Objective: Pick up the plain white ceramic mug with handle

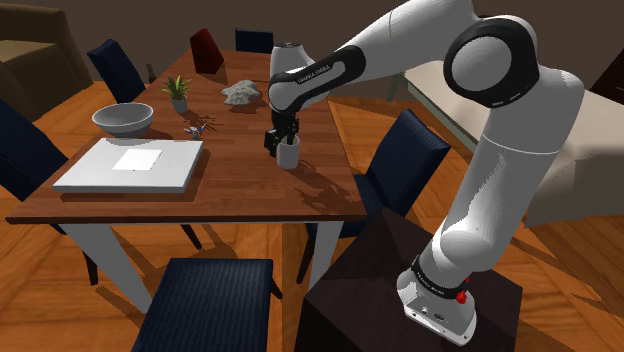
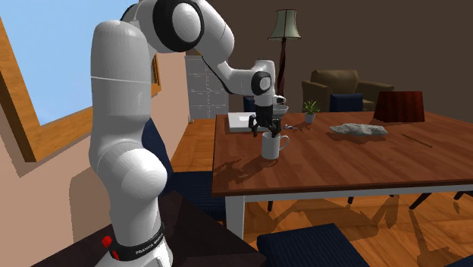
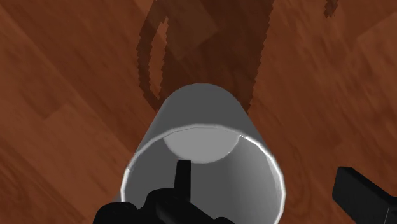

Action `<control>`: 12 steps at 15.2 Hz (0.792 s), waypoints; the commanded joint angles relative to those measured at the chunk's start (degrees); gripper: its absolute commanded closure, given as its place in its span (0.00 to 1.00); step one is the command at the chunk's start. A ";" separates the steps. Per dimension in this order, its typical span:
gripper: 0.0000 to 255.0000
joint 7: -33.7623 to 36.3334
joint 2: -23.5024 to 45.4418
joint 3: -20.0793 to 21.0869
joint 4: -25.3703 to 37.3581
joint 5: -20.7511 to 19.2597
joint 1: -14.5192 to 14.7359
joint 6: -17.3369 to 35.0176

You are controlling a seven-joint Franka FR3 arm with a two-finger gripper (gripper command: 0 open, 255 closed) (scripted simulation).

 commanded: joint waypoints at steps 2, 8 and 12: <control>1.00 0.00 0.13 -0.02 -0.57 -0.02 -0.02 0.73; 1.00 -0.02 0.18 -0.02 -0.52 -0.02 -0.03 0.72; 1.00 -0.01 -0.09 0.00 -0.01 0.01 -0.01 -0.05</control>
